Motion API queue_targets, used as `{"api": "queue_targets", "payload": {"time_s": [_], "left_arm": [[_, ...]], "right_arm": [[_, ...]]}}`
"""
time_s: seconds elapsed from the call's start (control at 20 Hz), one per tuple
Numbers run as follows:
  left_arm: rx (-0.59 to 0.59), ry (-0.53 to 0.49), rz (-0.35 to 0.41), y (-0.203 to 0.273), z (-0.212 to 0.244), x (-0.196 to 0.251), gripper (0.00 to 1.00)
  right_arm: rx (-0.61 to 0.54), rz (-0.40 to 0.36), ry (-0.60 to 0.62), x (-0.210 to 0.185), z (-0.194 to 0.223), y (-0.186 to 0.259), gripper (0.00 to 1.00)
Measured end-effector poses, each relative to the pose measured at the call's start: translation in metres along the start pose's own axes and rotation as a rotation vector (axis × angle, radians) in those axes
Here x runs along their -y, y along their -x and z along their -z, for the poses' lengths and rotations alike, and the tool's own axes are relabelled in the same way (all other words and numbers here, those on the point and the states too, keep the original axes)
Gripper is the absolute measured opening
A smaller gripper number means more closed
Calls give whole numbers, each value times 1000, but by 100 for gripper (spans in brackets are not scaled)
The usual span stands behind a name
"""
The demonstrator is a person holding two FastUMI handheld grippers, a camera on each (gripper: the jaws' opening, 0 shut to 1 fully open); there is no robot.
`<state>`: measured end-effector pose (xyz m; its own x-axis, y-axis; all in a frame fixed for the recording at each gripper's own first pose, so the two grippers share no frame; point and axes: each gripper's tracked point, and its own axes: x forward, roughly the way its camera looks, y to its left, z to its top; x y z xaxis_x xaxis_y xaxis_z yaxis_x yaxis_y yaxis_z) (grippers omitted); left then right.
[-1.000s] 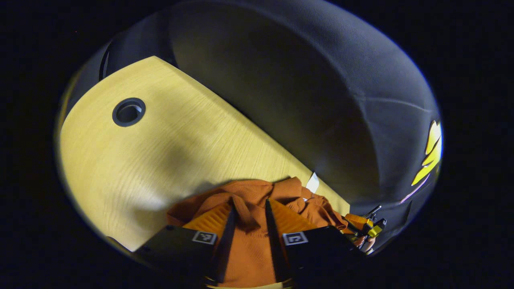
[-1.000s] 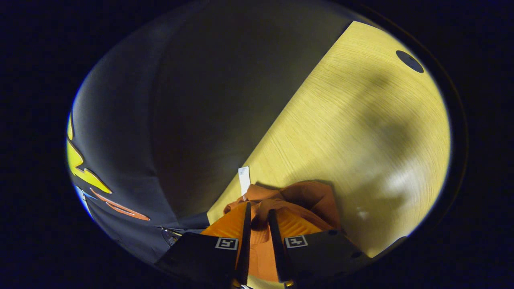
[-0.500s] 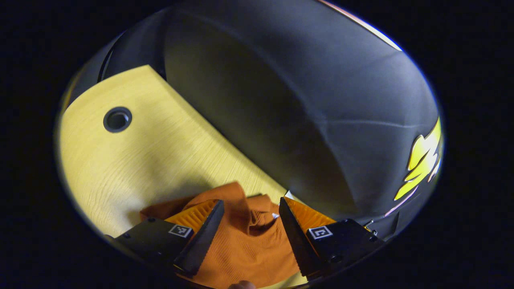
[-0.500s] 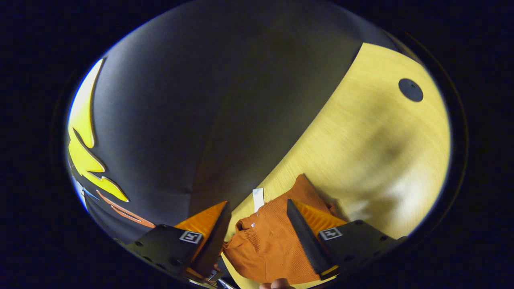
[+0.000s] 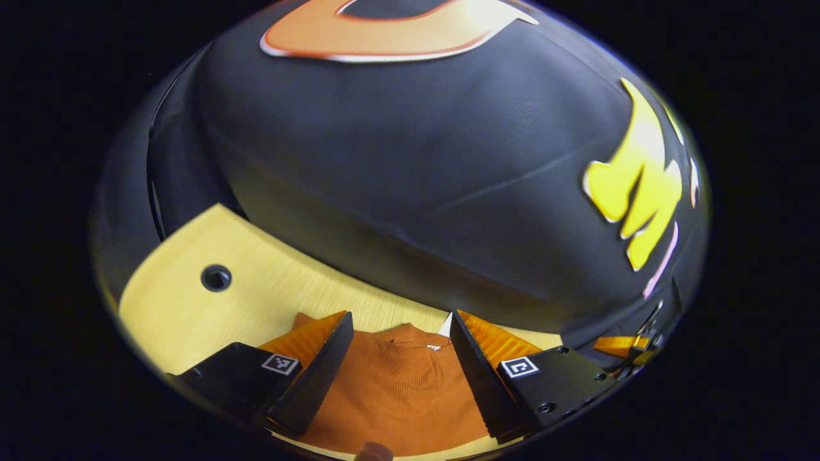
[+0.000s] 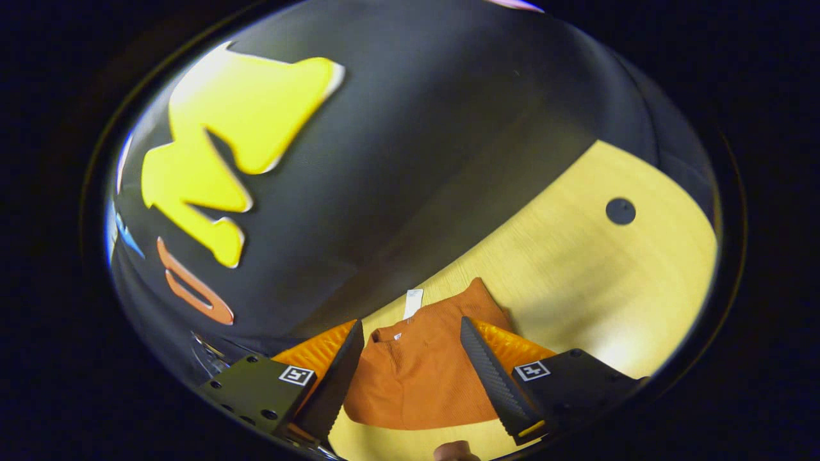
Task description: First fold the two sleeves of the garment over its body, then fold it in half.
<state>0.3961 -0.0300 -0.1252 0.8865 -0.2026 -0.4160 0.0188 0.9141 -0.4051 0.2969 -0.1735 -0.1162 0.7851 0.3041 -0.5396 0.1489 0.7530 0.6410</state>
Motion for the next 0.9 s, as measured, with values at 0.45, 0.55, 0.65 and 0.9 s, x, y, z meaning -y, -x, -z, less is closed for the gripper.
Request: {"api": "queue_targets", "payload": {"time_s": [0.45, 0.55, 0.65, 0.9], "left_arm": [[212, -272, -87, 133, -15, 36, 98], [235, -287, -107, 158, -7, 40, 98], [261, -305, -123, 182, 0, 43, 99], [294, -367, -128, 230, 27, 62, 98]], "right_arm": [[223, 111, 503, -56, 14, 119, 97], [259, 110, 549, -71, 30, 128, 97], [283, 114, 593, -78, 46, 136, 97], [322, 107, 635, -90, 88, 156, 97]]}}
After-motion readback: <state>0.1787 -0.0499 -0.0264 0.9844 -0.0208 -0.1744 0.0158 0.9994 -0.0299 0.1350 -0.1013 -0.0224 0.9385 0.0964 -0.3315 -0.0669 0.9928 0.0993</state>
